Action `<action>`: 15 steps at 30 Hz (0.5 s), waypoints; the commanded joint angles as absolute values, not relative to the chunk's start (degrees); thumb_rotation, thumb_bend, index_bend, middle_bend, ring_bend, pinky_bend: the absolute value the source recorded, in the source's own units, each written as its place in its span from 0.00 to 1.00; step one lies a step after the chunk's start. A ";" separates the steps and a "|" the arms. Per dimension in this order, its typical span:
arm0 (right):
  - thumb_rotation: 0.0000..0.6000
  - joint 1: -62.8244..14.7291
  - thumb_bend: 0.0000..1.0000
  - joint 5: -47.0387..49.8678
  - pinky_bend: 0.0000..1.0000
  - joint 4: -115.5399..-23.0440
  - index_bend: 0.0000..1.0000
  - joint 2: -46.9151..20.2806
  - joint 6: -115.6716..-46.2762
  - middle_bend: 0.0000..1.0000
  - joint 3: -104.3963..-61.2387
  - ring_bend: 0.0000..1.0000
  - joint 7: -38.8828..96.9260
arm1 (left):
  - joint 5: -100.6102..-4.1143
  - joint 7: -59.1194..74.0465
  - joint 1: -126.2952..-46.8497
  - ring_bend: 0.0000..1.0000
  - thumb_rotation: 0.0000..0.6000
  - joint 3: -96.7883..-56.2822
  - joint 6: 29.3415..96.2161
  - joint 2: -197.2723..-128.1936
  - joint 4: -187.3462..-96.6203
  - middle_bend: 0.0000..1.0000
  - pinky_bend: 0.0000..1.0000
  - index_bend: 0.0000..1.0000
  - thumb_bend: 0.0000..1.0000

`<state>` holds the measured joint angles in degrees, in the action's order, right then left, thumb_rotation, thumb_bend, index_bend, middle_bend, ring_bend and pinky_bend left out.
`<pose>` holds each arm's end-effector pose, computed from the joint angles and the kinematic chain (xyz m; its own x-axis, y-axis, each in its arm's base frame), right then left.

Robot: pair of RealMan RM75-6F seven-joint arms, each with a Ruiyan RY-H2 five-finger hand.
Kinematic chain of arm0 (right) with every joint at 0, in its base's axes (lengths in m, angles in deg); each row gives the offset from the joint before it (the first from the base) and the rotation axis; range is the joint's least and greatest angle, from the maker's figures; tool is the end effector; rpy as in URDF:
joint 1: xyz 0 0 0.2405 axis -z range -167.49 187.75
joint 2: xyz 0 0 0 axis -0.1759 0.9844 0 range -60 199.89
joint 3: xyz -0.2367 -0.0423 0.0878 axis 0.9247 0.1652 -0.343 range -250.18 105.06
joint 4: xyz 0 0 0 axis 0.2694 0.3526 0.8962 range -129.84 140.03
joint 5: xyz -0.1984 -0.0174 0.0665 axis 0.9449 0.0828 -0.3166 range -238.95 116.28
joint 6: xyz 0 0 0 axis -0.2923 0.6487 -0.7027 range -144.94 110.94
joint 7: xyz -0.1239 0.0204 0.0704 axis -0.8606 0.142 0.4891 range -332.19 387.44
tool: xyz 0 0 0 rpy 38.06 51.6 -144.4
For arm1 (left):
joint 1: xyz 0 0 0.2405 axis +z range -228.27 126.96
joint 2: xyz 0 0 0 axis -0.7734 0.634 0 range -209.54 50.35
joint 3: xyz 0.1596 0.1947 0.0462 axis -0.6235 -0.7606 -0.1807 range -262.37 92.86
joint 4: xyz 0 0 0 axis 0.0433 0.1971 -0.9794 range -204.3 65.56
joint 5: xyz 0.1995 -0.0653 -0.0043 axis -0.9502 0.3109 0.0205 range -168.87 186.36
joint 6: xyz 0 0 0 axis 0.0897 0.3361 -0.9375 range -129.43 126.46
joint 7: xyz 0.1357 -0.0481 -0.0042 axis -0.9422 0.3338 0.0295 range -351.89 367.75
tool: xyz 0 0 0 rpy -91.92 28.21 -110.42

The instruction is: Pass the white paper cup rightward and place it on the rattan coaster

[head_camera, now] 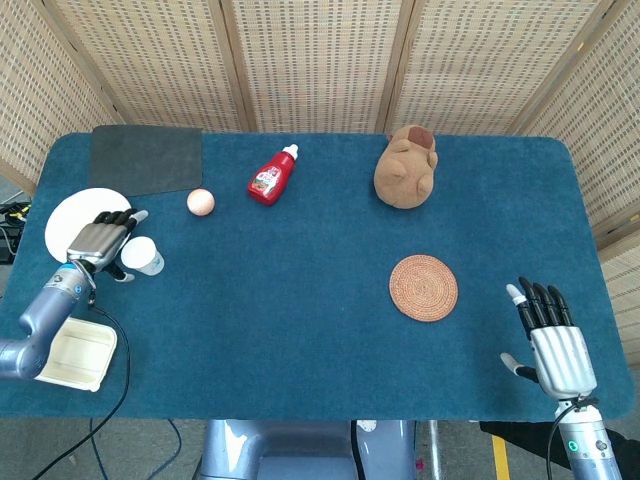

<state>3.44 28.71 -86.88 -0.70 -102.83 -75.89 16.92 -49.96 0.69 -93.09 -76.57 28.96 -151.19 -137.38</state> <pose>-0.2842 -0.1905 0.1232 0.4695 0.0410 0.8820 -0.8755 -0.1082 0.4710 -0.2876 0.4035 0.1027 0.5512 0.4498 0.7027 0.8130 -0.1000 -0.5737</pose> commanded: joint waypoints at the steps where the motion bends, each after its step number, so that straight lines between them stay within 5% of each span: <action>1: 1.00 3.44 0.02 28.54 0.00 -86.83 0.00 -0.68 -102.80 0.00 -75.95 0.00 17.10 | -48.60 -0.83 -93.95 0.00 1.00 -77.24 28.76 -152.23 -136.58 0.00 0.00 0.04 0.10; 9: 1.00 3.46 0.02 28.49 0.00 -86.84 0.00 -0.59 -102.83 0.00 -75.95 0.00 17.36 | -44.85 -3.40 -95.21 0.00 1.00 -78.31 28.79 -154.33 -134.75 0.00 0.00 0.23 0.13; 15: 1.00 3.49 0.02 28.21 0.00 -86.83 0.00 -0.53 -102.82 0.00 -76.06 0.00 17.54 | -43.26 -4.73 -95.87 0.00 1.00 -78.86 29.52 -155.44 -134.42 0.00 0.00 0.28 0.15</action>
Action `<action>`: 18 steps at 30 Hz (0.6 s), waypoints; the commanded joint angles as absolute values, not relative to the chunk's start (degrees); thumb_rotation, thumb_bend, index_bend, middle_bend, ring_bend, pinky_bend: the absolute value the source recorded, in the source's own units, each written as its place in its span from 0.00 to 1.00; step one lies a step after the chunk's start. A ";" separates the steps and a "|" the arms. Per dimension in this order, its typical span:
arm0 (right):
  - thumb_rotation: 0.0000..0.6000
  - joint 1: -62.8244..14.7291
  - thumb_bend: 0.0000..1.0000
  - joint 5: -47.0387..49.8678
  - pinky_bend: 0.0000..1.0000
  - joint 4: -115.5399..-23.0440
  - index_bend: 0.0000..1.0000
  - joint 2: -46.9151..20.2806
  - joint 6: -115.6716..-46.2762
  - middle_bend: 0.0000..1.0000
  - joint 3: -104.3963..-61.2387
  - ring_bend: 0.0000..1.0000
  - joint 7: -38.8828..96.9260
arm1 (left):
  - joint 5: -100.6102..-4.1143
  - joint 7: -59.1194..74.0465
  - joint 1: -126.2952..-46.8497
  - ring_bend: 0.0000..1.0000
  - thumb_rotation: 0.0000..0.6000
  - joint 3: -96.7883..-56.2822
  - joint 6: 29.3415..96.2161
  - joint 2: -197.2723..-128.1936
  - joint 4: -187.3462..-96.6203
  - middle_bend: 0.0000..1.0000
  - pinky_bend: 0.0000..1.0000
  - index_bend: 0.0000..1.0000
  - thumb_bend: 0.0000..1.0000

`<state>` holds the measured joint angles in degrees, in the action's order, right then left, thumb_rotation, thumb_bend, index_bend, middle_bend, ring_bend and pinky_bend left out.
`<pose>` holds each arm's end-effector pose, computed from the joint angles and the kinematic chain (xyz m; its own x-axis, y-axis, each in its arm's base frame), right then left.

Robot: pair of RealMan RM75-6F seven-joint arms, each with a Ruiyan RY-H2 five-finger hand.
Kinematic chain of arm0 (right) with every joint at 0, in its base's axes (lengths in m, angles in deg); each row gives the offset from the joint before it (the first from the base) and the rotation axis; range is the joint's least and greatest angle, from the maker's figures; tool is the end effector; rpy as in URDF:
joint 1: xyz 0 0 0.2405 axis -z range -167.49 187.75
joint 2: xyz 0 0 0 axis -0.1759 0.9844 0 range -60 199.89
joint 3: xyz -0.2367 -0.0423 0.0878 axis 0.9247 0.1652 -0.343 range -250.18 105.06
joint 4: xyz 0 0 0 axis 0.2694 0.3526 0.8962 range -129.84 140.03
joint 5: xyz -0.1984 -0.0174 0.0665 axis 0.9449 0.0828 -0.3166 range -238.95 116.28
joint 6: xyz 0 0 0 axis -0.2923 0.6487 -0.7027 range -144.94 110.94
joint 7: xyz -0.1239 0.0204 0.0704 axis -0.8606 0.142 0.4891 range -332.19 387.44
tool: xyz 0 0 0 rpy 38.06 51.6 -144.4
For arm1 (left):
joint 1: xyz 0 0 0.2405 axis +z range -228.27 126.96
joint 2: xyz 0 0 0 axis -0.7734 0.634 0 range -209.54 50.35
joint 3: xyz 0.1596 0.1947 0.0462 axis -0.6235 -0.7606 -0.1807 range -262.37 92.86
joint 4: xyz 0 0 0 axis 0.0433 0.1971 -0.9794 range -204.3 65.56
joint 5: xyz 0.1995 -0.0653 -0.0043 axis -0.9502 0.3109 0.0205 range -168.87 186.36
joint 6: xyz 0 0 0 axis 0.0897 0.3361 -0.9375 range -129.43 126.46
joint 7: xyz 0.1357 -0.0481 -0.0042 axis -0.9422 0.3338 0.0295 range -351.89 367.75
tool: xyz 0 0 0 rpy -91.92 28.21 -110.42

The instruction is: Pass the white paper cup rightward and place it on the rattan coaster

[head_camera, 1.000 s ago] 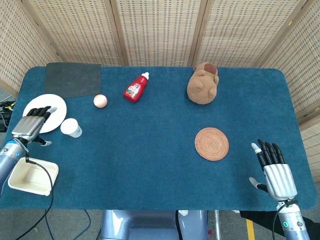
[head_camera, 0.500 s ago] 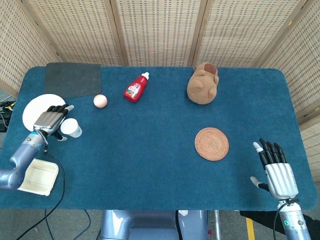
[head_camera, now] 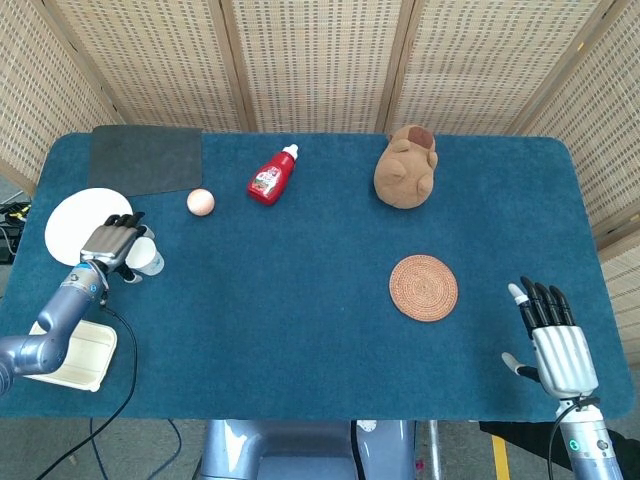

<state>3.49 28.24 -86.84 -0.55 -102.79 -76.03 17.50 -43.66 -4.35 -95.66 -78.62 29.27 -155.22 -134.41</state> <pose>-0.2857 -0.1910 0.1247 0.4630 0.0401 0.8855 -0.8799 -0.0994 0.4646 -0.2857 0.4106 0.0821 0.5641 0.4636 0.6833 0.7976 -0.0917 -0.5962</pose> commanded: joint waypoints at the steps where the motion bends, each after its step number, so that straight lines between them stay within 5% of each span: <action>1: 1.00 3.51 0.02 28.18 0.00 -86.83 0.00 -0.52 -102.83 0.00 -76.07 0.00 17.60 | -43.01 -5.00 -95.95 0.00 1.00 -79.01 29.70 -155.48 -134.51 0.00 0.00 0.29 0.15; 9: 1.00 3.59 0.02 28.24 0.00 -86.87 0.00 -0.41 -103.07 0.00 -76.10 0.00 17.86 | -41.60 -6.20 -96.02 0.00 1.00 -80.06 30.34 -155.01 -135.27 0.00 0.00 0.35 0.29; 18: 1.00 3.63 0.02 28.31 0.00 -87.03 0.00 -0.31 -103.15 0.00 -76.06 0.00 17.95 | -41.19 -6.29 -95.76 0.00 1.00 -80.62 31.38 -154.09 -136.46 0.00 0.00 0.36 0.32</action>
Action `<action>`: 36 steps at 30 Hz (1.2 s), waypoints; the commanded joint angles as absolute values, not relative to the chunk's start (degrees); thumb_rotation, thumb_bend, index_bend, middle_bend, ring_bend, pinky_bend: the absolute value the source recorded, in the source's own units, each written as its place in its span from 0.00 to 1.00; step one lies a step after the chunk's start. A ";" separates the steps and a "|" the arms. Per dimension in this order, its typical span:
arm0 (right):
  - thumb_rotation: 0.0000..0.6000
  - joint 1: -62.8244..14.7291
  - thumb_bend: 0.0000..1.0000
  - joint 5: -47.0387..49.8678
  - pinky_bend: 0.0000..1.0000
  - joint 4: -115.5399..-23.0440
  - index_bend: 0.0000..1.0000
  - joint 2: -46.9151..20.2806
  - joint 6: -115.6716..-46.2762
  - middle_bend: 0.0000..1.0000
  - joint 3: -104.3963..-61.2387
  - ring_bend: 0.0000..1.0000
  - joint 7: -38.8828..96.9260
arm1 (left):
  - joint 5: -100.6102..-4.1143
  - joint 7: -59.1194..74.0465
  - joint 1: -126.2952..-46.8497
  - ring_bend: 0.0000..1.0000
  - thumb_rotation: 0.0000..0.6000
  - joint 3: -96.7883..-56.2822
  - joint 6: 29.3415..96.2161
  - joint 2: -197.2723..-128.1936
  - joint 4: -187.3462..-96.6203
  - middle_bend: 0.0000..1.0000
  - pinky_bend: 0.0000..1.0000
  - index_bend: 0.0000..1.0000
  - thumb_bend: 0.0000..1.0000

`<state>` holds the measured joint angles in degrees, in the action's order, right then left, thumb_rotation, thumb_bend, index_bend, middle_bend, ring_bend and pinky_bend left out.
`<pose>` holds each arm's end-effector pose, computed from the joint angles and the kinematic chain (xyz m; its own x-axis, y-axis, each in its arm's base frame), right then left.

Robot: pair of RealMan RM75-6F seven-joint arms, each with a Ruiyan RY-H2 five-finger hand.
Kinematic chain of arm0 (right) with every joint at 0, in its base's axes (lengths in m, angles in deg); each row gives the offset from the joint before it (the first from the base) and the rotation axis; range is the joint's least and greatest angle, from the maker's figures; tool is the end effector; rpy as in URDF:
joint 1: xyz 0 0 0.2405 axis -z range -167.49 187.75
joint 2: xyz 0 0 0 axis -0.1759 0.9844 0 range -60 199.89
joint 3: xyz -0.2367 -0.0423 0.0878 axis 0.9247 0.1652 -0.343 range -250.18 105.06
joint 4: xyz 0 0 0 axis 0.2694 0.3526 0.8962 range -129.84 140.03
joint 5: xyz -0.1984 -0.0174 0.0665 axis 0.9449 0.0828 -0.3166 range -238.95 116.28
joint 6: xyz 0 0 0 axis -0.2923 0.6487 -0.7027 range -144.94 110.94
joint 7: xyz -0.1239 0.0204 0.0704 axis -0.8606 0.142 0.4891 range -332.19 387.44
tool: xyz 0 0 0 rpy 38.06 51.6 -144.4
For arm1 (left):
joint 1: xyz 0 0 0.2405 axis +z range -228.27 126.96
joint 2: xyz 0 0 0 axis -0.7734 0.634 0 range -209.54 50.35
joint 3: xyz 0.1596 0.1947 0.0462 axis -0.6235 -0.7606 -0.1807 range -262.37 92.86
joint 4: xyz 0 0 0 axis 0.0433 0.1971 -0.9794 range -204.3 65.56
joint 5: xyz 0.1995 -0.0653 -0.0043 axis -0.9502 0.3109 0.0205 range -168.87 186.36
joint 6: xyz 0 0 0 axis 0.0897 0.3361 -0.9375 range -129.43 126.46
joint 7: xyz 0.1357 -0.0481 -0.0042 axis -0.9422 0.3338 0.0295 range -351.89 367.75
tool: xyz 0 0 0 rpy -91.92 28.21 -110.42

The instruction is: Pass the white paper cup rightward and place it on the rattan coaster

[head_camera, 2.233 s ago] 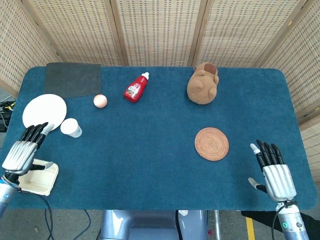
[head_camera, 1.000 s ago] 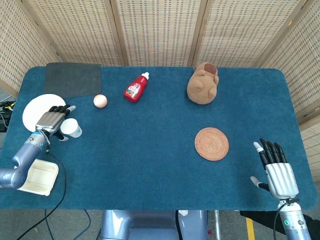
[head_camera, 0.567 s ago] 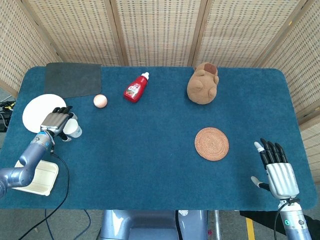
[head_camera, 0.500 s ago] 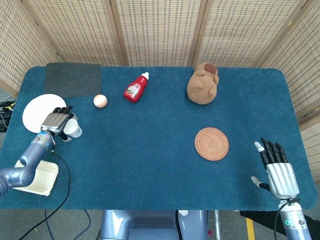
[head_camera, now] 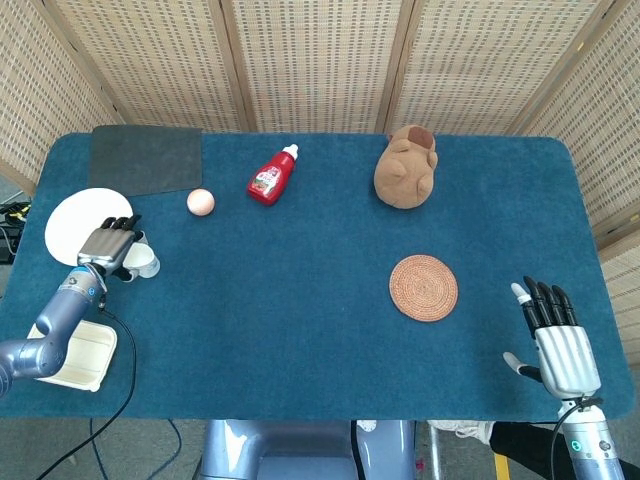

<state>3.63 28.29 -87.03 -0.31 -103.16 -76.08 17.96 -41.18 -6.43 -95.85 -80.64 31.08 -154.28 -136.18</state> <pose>-0.2855 -0.1904 0.1267 0.4560 0.0456 0.8888 -0.8834 -0.0974 0.4583 -0.2895 0.4044 0.0847 0.5777 0.4664 0.6699 0.7828 -0.0842 -0.6165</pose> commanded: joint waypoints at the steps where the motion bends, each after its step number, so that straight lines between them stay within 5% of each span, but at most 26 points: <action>1: 1.00 3.63 0.02 28.32 0.00 -87.06 0.00 -0.30 -103.14 0.00 -76.05 0.00 17.95 | -41.24 -6.16 -95.71 0.00 1.00 -80.57 31.62 -153.88 -136.79 0.00 0.00 0.36 0.32; 19: 1.00 3.94 0.02 27.87 0.00 -87.03 0.00 0.44 -103.63 0.00 -76.36 0.00 20.00 | -42.08 -12.82 -100.31 0.00 1.00 -77.05 40.00 -151.02 -153.09 0.00 0.00 0.36 0.31; 36: 1.00 3.68 0.02 24.20 0.00 -84.75 0.00 1.10 -101.42 0.00 -77.48 0.00 25.08 | -26.91 -29.92 -114.93 0.00 1.00 -74.85 42.54 -160.95 -155.77 0.00 0.00 0.36 0.31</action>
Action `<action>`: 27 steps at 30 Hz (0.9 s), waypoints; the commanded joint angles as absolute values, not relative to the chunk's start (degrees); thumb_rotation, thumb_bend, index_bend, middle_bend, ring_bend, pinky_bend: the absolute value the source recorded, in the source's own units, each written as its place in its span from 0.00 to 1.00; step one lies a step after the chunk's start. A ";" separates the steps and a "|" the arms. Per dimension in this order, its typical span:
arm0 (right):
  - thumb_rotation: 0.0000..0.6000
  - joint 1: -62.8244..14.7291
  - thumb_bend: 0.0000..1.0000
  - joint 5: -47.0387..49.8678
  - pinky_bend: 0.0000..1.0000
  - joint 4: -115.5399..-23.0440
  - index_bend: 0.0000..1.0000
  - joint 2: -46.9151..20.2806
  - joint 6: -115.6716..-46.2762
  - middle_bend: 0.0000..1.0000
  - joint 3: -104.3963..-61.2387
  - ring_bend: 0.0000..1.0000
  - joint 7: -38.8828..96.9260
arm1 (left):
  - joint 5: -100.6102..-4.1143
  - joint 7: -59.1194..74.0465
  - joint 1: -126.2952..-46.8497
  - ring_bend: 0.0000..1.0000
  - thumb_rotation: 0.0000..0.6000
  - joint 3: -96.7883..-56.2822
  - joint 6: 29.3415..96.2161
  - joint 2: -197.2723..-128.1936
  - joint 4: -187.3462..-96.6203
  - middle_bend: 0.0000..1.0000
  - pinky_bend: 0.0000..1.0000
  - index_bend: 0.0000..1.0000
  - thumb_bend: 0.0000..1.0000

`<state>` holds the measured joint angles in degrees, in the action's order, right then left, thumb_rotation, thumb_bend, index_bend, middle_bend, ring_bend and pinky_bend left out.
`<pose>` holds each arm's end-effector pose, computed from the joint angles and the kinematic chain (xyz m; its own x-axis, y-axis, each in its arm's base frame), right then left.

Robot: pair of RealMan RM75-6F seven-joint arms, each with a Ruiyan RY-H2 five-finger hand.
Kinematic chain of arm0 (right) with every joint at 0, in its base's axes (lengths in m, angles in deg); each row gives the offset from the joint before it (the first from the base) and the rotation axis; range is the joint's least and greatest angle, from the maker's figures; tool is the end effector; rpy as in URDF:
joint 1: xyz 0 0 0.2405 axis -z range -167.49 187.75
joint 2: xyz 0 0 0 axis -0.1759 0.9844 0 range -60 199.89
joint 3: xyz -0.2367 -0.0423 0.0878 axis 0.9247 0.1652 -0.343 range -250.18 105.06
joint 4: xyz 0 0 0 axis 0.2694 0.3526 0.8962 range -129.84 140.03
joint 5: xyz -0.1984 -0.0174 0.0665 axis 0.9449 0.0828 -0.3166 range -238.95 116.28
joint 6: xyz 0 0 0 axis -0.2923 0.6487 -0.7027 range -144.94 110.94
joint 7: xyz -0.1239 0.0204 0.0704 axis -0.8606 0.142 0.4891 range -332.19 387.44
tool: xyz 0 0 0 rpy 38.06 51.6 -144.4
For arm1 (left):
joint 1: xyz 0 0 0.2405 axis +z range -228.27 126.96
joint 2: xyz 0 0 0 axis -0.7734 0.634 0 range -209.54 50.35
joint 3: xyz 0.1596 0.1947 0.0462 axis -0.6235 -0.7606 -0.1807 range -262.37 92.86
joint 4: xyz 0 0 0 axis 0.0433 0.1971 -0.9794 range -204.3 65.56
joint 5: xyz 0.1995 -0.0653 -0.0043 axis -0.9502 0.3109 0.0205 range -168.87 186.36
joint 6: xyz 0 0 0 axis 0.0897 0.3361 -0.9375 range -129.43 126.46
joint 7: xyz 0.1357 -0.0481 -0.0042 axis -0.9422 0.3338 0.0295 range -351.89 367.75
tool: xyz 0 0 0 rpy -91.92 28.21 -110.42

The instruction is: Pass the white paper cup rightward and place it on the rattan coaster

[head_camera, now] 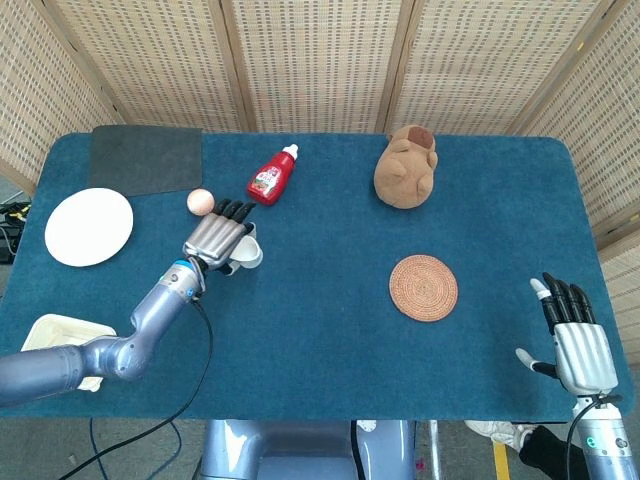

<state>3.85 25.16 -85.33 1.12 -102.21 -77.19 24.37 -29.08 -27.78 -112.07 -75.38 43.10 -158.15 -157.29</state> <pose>-0.3017 -0.1948 0.1400 0.4005 0.0380 0.9155 -0.9148 -0.0402 0.4019 -0.0929 0.4036 0.0201 0.6544 0.2860 0.7000 0.7427 -0.4167 -0.5242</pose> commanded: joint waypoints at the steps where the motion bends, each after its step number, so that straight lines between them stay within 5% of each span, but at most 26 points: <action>1: 1.00 3.62 0.02 23.82 0.00 -84.52 0.00 1.10 -101.13 0.00 -77.58 0.00 25.38 | -26.06 -30.60 -115.82 0.00 1.00 -74.83 42.39 -161.89 -155.08 0.00 0.00 0.36 0.31; 22: 1.00 3.13 0.02 19.86 0.00 -81.19 0.00 0.70 -98.32 0.00 -78.79 0.00 28.77 | -15.76 -36.63 -129.33 0.00 1.00 -74.97 39.52 -176.63 -141.64 0.00 0.00 0.36 0.31; 27: 1.00 3.11 0.02 19.60 0.00 -80.76 0.00 0.66 -98.15 0.00 -78.92 0.00 29.40 | -16.01 -36.47 -130.02 0.00 1.00 -75.50 39.77 -177.51 -141.00 0.00 0.00 0.20 0.19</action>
